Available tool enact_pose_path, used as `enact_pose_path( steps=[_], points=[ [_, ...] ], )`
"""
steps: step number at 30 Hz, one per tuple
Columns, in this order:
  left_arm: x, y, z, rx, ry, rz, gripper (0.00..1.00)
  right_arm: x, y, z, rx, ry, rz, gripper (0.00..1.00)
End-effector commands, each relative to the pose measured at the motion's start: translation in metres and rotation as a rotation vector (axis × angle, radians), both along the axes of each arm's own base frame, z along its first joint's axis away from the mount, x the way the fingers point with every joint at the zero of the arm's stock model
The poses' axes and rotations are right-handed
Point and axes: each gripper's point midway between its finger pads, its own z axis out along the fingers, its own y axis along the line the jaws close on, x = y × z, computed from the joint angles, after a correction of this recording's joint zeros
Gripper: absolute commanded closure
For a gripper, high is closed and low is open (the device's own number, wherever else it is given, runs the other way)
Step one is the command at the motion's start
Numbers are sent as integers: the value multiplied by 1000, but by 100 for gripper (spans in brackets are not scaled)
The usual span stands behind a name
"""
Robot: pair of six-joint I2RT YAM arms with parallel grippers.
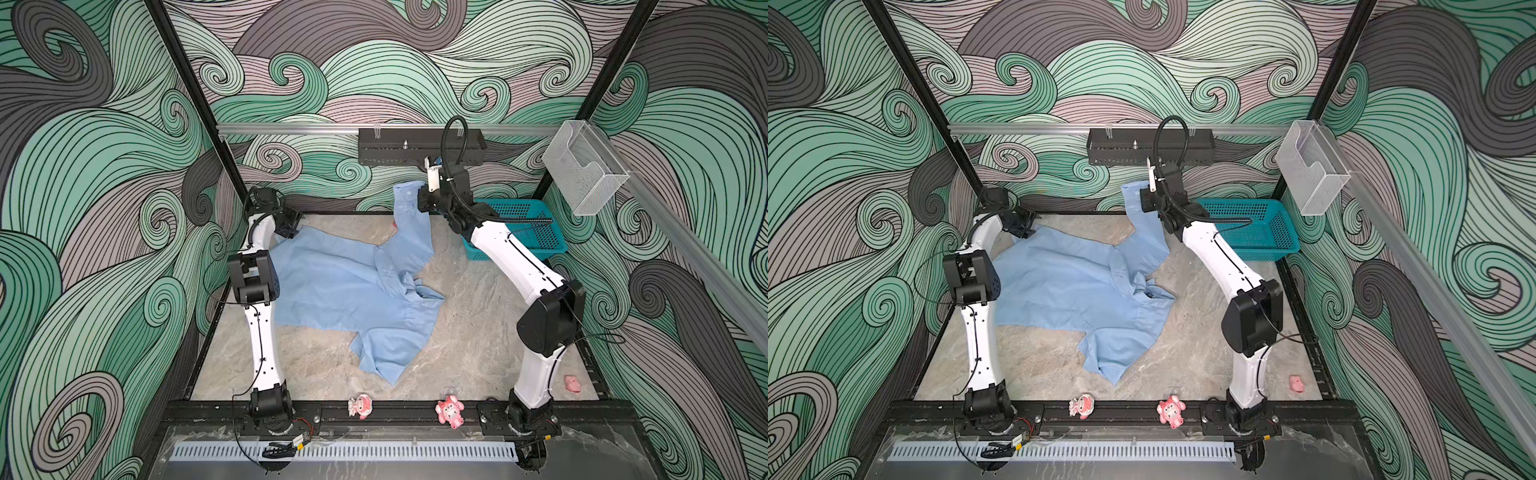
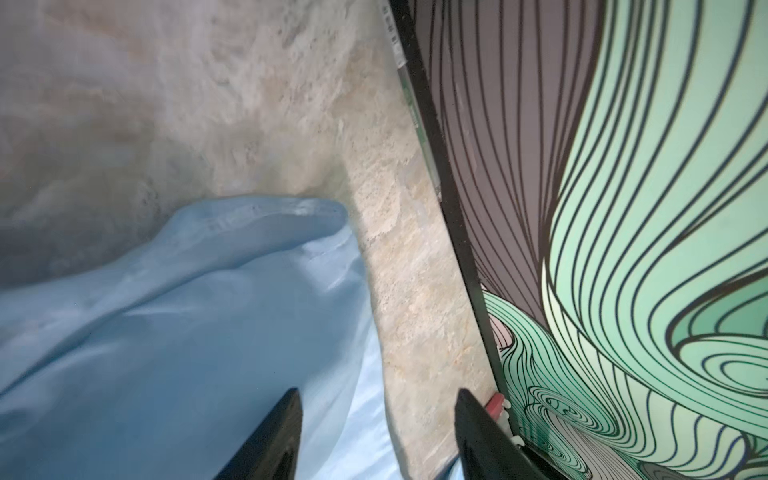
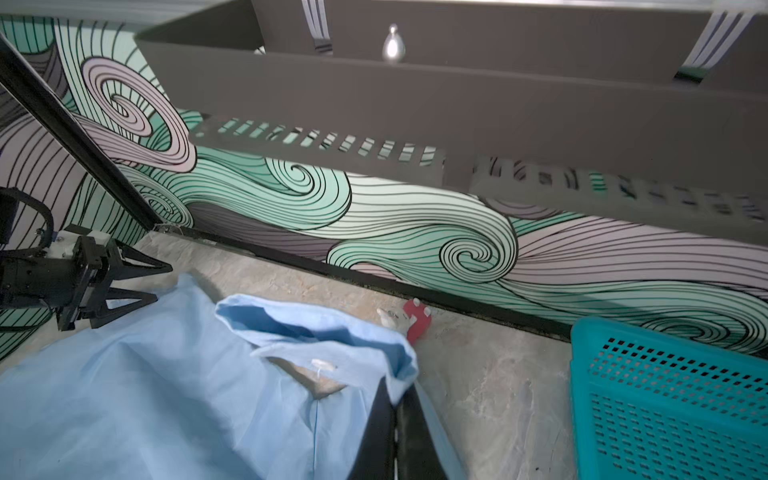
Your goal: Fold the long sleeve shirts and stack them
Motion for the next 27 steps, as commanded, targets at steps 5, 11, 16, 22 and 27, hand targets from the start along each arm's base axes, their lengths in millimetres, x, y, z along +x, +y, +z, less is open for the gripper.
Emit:
enact_pose_path(
  steps=[5,11,16,22,27],
  points=[
    [-61,-1,92,16,-88,-45,38,30,10,-79,-65,171,-22,100],
    [-146,-26,87,17,26,-140,39,44,-21,-85,-104,288,-146,58],
    [-203,-57,72,19,83,-241,42,-10,-41,-59,-91,372,-224,34],
    [-198,-87,88,75,59,-379,53,-119,-29,-88,-18,548,-181,35],
    [-151,-150,105,119,7,-582,71,-190,3,-142,57,723,-99,51]
  ],
)
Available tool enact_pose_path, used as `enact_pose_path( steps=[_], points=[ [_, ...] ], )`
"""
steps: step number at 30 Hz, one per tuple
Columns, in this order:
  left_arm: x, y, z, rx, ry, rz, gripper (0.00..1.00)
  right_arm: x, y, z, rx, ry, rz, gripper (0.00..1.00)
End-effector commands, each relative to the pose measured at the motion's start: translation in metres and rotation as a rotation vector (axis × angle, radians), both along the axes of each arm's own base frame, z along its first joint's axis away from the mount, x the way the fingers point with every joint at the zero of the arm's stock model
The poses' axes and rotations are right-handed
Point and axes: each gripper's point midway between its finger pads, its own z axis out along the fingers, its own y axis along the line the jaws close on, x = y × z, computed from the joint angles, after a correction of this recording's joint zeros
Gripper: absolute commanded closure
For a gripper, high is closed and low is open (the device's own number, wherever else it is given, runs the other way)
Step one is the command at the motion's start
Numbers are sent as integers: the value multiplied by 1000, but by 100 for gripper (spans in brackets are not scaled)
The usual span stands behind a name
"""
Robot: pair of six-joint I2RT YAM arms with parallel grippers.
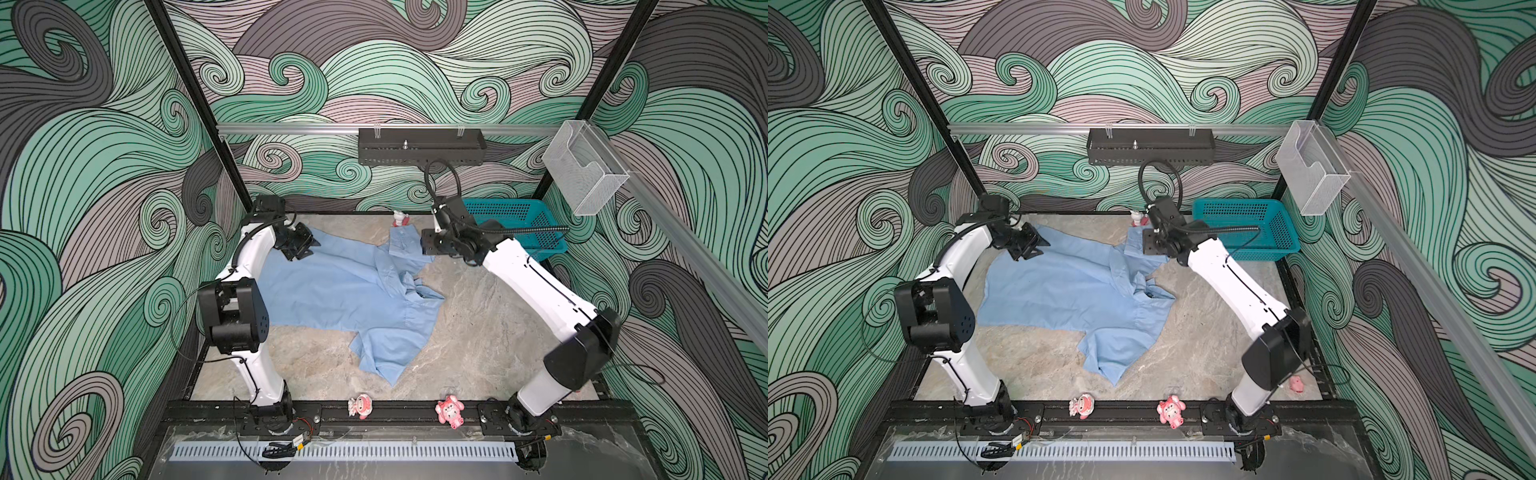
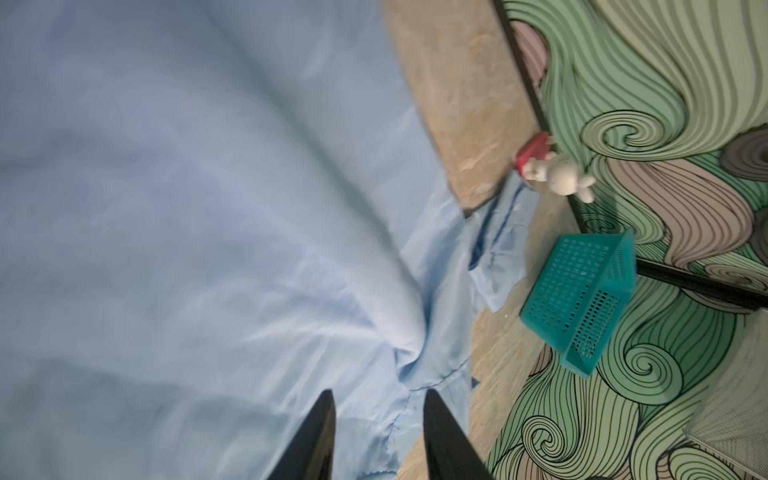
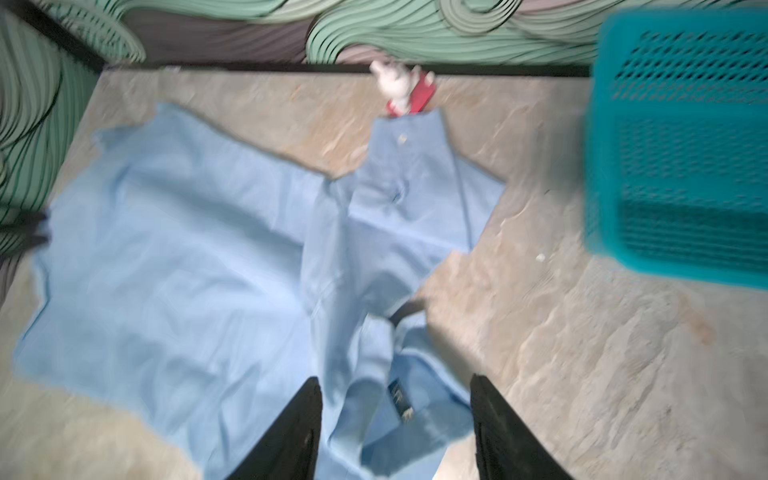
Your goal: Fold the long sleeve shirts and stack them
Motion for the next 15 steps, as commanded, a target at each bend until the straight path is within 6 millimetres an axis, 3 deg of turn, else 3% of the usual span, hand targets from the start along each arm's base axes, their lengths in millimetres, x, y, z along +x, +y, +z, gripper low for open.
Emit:
enact_pose_path(
  steps=[1,4,8,12,15],
  points=[
    [19,-51,-2,31,-1,-173,76,-34,14,-69,61,213,-28,55],
    [36,-96,-22,19,42,-276,83,-49,21,-98,113,298,-24,60],
    [41,-145,-63,-12,116,-368,90,-54,28,-125,118,360,-12,65],
    [43,-184,-93,-48,128,-423,92,-58,32,-150,100,437,-7,68],
    [42,-207,-114,-54,132,-445,92,-59,35,-159,106,458,-7,68]
  ],
)
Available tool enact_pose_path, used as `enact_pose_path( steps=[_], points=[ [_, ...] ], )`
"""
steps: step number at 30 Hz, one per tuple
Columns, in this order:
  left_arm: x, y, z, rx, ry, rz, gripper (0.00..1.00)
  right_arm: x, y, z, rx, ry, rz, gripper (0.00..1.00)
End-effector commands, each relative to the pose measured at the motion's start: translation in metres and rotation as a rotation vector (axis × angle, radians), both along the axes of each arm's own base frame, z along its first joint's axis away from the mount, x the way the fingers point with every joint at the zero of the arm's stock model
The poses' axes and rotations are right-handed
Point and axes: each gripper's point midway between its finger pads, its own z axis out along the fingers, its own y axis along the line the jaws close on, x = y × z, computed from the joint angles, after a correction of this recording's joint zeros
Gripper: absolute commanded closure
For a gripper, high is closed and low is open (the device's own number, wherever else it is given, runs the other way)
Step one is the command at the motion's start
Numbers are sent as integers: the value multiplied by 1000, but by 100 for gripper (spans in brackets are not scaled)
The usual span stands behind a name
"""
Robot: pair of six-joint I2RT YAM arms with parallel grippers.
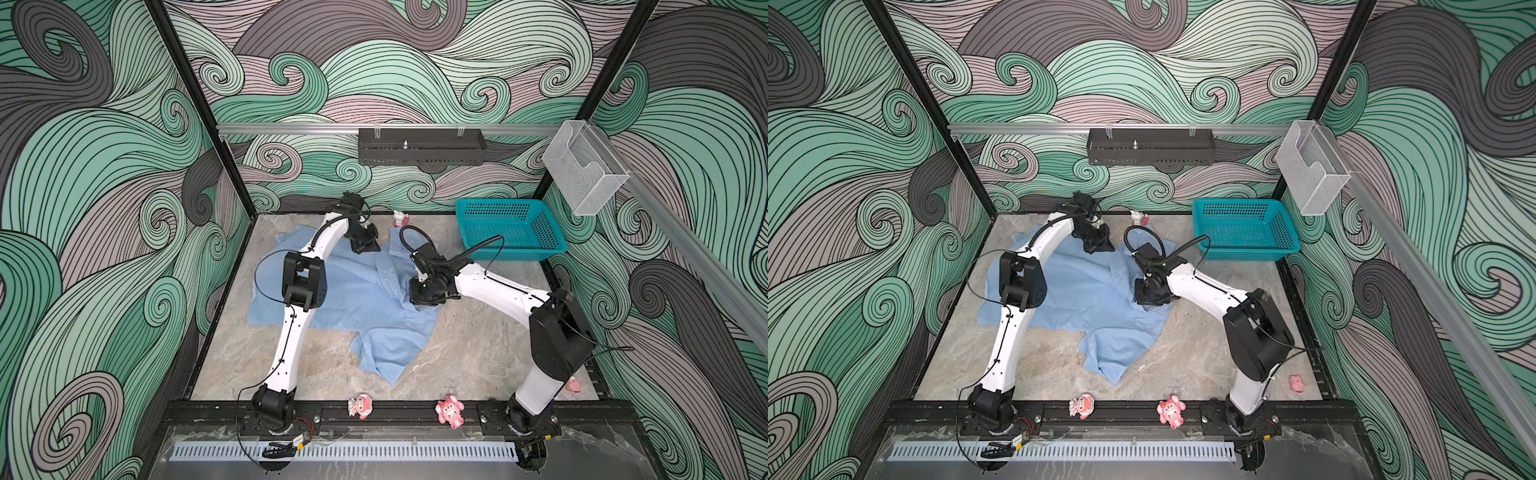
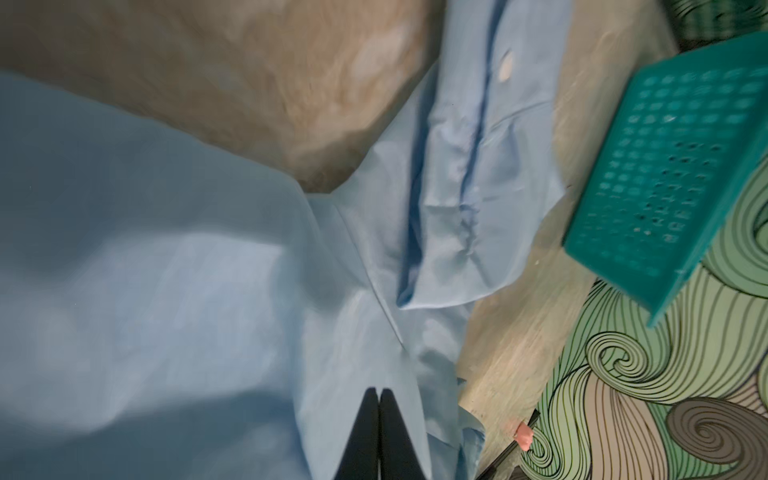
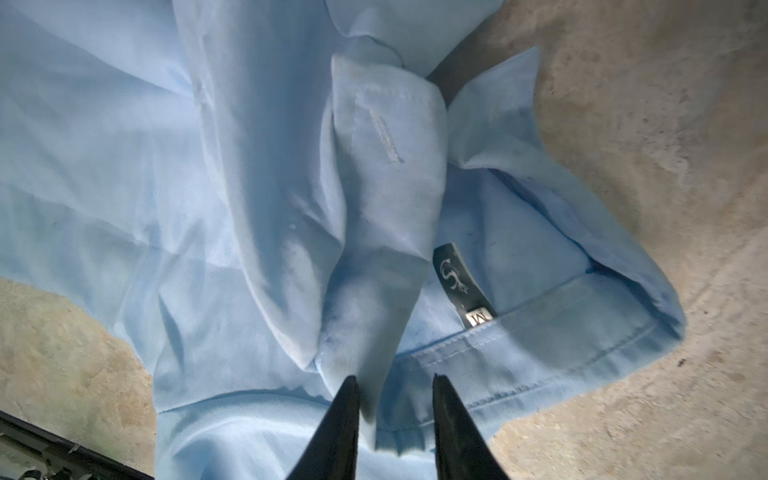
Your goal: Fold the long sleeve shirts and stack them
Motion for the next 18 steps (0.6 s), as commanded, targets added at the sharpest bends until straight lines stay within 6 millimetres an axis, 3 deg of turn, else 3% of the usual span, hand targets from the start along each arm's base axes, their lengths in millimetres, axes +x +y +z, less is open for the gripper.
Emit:
enact_pose_path(
  steps=[1,6,8,11,18],
  points=[
    [-2,-21,2,-38,-2,-25,92,1,9,1,51,13,-11,67],
    [-2,-31,-22,-36,19,-28,92,0,-2,39,48,-72,-19,37],
    [0,-33,-28,-37,18,-24,92,-5,-8,53,49,-97,-24,31],
    [5,-35,-34,-39,11,-19,92,-17,-7,58,68,-100,-13,31],
    [15,-42,-58,-49,30,6,93,-44,17,32,65,-28,75,47]
  ],
)
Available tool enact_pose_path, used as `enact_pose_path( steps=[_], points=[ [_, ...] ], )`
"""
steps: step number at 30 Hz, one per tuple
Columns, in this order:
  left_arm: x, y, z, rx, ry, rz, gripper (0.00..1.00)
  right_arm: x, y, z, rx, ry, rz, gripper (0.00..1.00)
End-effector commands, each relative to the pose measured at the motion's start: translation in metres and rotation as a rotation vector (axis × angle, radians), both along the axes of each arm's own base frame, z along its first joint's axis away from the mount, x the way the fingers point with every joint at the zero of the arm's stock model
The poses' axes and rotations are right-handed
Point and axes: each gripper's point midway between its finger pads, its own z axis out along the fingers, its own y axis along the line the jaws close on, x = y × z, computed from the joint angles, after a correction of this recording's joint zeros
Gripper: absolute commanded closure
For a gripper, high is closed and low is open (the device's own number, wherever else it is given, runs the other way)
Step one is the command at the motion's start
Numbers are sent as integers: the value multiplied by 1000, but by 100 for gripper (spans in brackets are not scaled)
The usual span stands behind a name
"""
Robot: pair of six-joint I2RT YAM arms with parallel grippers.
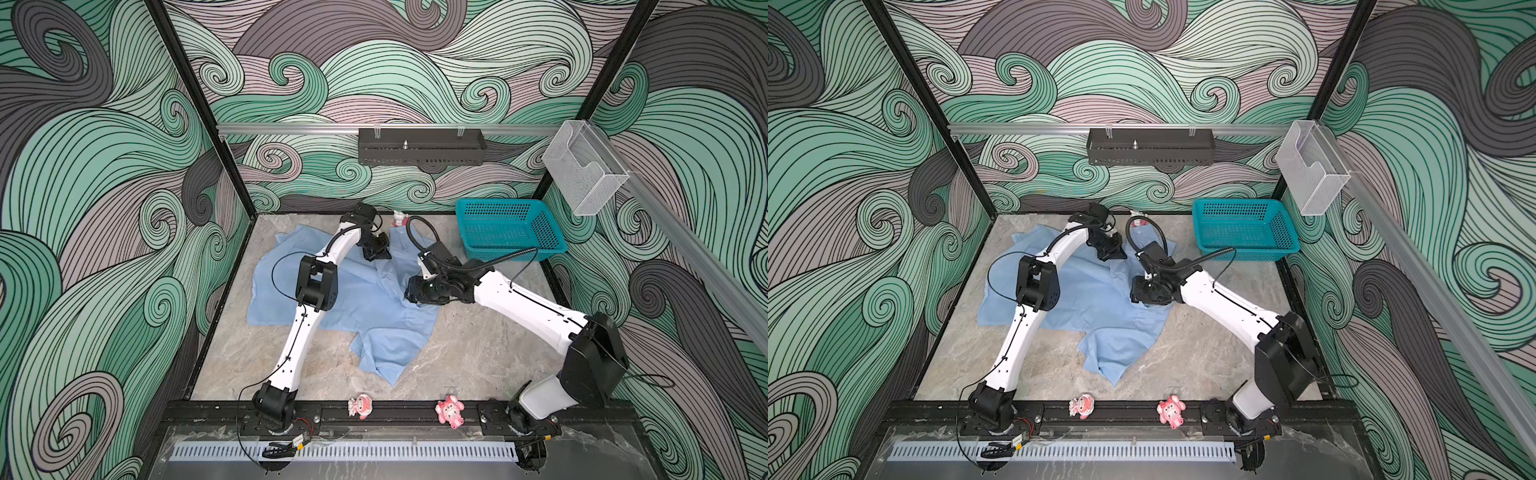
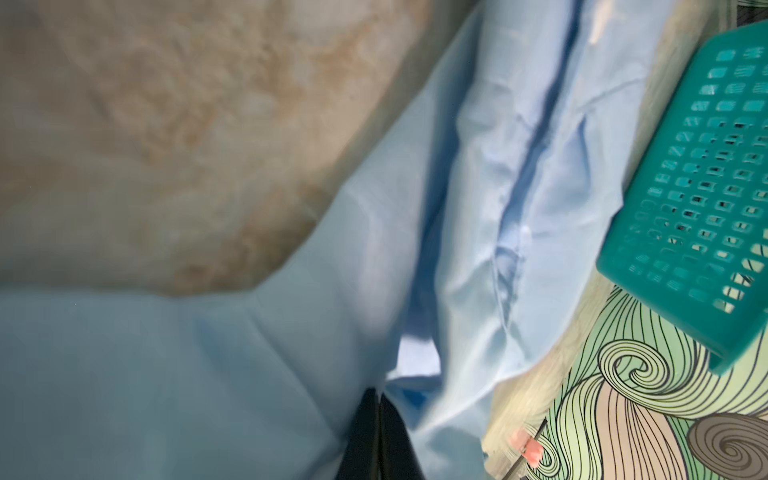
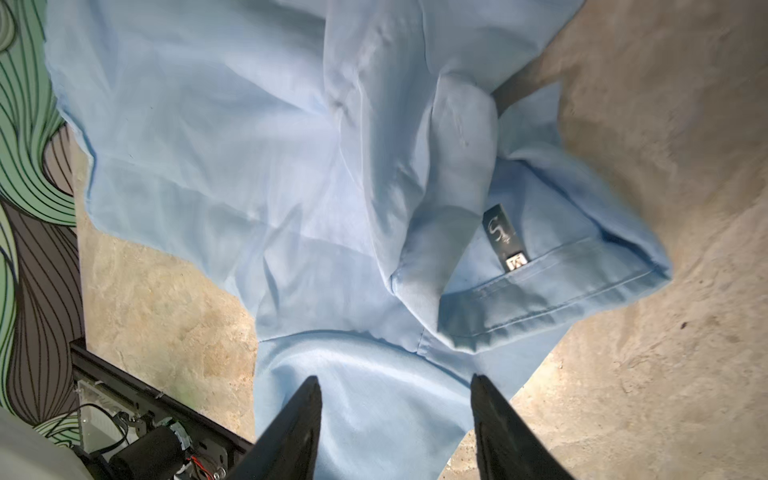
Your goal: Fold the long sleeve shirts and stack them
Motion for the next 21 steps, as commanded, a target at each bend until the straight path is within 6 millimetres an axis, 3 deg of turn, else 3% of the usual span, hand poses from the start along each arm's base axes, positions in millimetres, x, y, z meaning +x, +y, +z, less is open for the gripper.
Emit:
enact_pose_path(
  steps=[1,5,13,17,21],
  points=[
    [3,-7,-15,-14,25,18,93,-20,9,-23,-39,69,44,49],
    [7,-9,-26,-18,36,42,94,-24,10,-47,-90,106,52,57],
    [25,-9,-32,-32,22,118,96,-12,-4,-110,-279,179,36,60],
    [33,-1,-33,-33,24,157,96,-33,-12,-128,-326,256,44,60],
    [43,7,-26,-42,7,194,97,-75,-22,-128,-359,316,75,60]
  ],
)
